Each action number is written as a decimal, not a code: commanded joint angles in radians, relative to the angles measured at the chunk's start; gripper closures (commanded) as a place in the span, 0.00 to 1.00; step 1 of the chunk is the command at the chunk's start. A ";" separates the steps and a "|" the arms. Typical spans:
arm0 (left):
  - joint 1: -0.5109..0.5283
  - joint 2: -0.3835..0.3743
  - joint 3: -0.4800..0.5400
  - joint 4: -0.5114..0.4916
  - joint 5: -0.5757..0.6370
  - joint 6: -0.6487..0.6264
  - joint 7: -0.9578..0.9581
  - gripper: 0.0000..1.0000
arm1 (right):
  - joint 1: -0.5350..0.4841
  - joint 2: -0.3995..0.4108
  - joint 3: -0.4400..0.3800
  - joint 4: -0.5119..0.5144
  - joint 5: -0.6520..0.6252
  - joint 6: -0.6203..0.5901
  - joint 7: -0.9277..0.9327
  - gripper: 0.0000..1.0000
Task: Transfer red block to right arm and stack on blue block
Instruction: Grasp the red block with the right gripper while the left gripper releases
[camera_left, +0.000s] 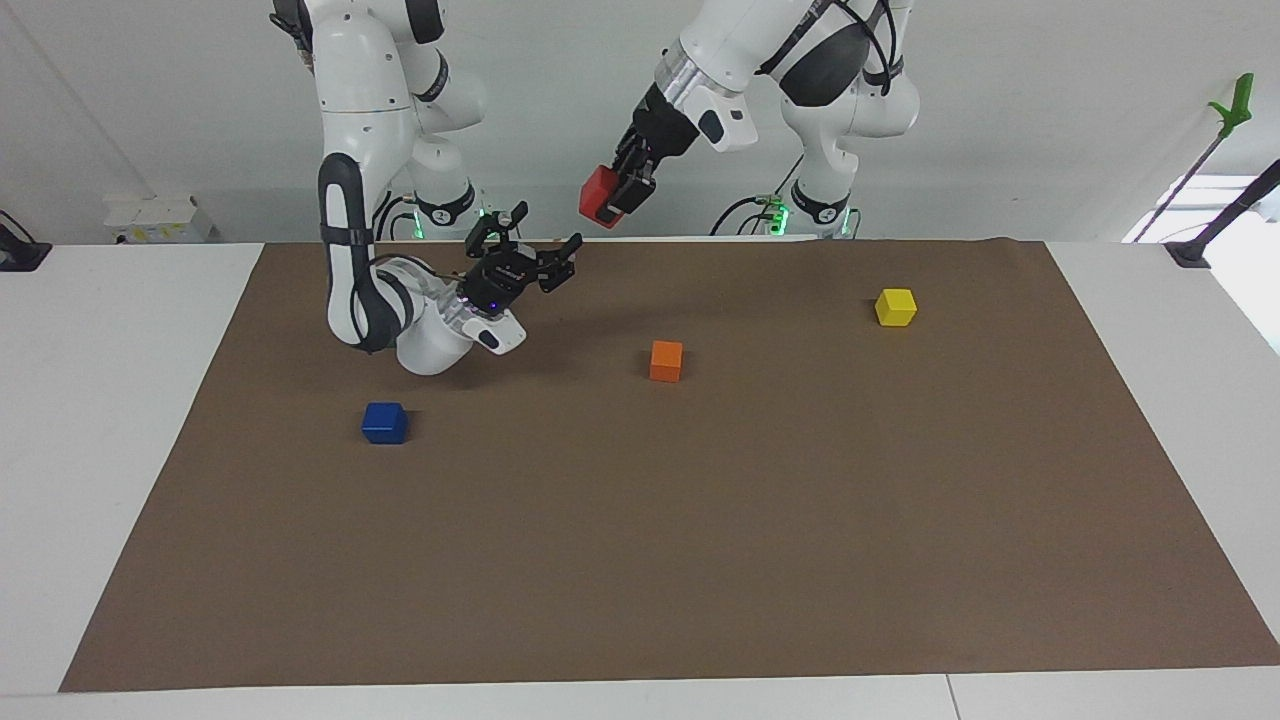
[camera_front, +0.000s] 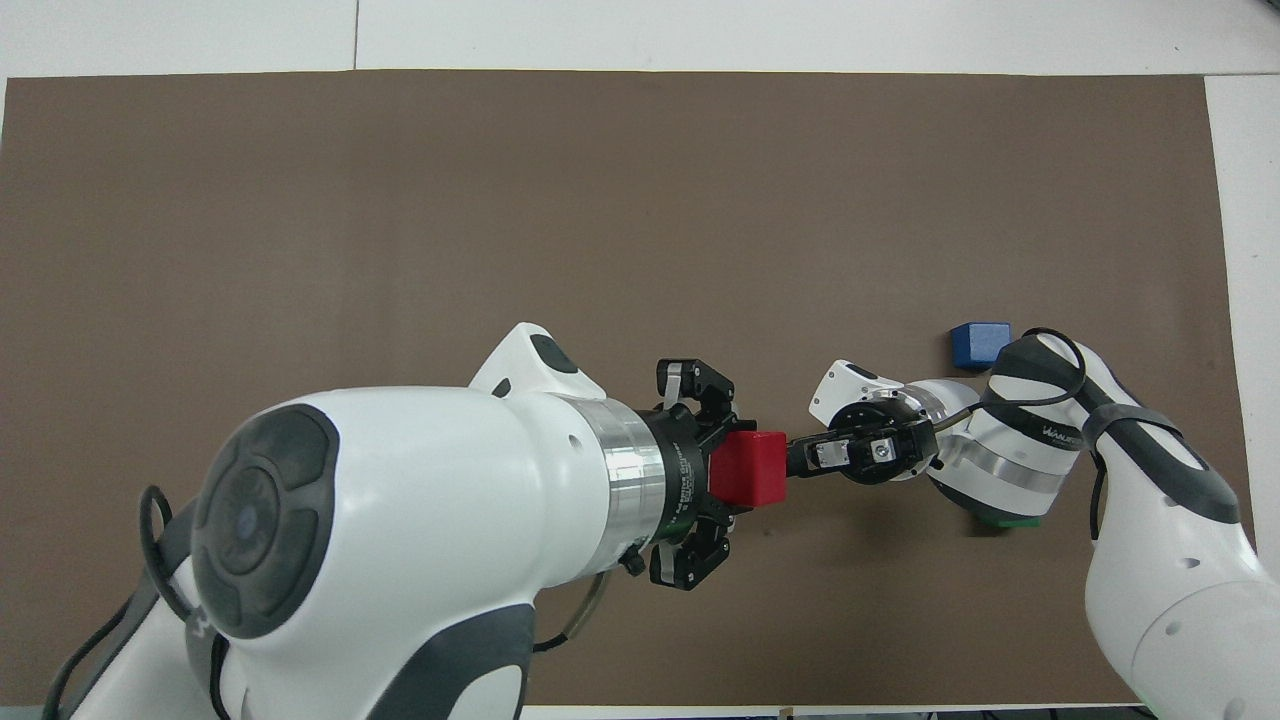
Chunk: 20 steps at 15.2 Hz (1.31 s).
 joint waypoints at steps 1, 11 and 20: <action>-0.036 -0.074 0.011 -0.110 -0.031 0.073 -0.011 1.00 | 0.036 0.004 0.028 -0.028 0.090 -0.036 -0.016 0.00; -0.046 -0.109 0.011 -0.172 -0.033 0.093 -0.012 1.00 | 0.090 -0.002 0.028 -0.051 0.109 -0.030 -0.049 0.20; -0.037 -0.122 0.014 -0.192 -0.031 0.082 -0.019 1.00 | 0.056 -0.016 0.023 -0.067 0.003 -0.024 -0.069 1.00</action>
